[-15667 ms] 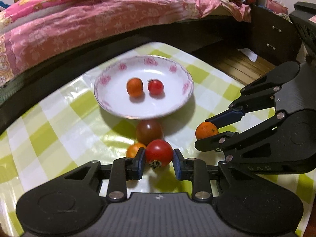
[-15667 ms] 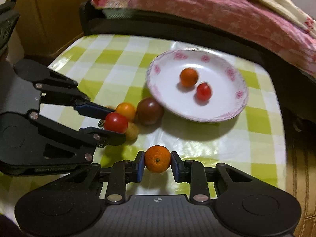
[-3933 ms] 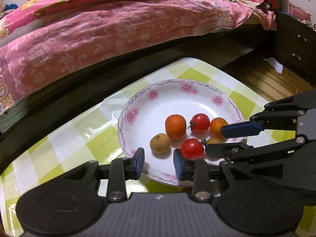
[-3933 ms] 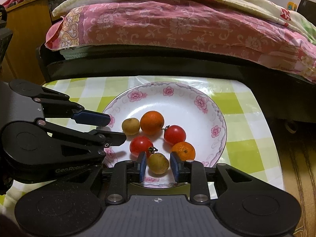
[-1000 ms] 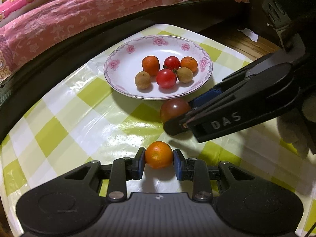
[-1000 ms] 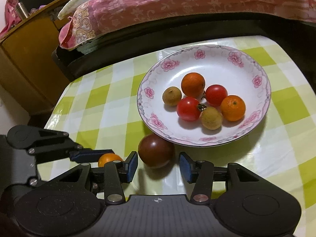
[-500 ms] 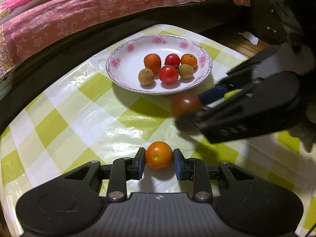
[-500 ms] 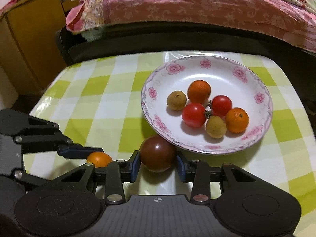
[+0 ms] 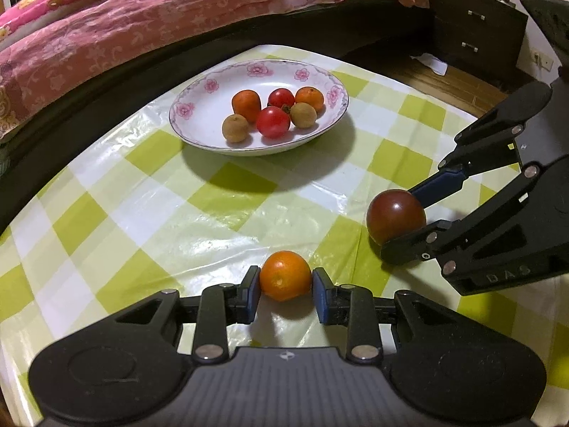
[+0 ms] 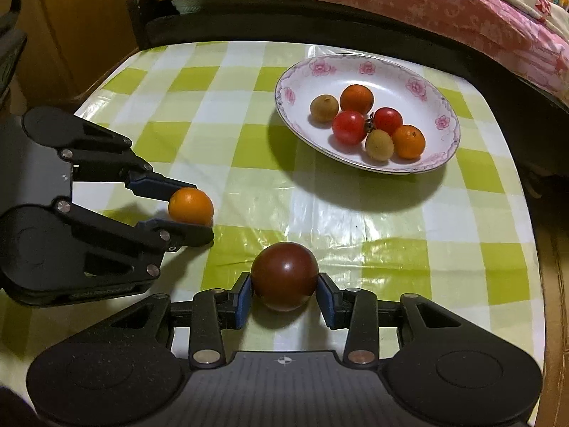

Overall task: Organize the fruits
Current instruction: 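Close the left tool on the tangerine while the right tool grasps the dark red tomato, then carry the tangerine and dark tomato in both tools over the plate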

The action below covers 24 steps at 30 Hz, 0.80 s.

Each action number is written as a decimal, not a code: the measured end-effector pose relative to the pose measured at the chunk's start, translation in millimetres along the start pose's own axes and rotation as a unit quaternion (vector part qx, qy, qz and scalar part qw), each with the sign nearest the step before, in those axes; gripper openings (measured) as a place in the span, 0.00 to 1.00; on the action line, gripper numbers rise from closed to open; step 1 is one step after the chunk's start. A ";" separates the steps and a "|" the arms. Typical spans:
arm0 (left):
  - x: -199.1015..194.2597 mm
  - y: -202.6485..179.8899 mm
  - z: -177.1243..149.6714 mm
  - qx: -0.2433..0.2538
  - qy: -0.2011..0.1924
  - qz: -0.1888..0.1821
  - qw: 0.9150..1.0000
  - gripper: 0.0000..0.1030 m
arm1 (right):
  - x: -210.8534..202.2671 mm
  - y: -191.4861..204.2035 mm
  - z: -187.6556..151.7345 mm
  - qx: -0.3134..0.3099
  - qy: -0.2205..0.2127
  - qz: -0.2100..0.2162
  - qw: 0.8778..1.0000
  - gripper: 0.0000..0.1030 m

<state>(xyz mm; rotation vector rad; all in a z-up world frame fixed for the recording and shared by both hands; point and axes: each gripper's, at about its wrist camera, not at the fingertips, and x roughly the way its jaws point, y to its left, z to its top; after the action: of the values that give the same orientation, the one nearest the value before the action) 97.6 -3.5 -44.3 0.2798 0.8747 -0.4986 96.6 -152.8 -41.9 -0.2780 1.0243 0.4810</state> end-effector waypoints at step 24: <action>5.8 -22.4 15.6 0.016 0.022 0.060 0.998 0.37 | -3.4 -1.5 2.7 -0.004 -0.043 0.015 0.999 0.33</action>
<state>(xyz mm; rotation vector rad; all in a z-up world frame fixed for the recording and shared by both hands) 99.2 -31.0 -40.0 0.3719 0.8873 -0.3962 97.9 -153.8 -37.6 -0.2471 0.9435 0.5206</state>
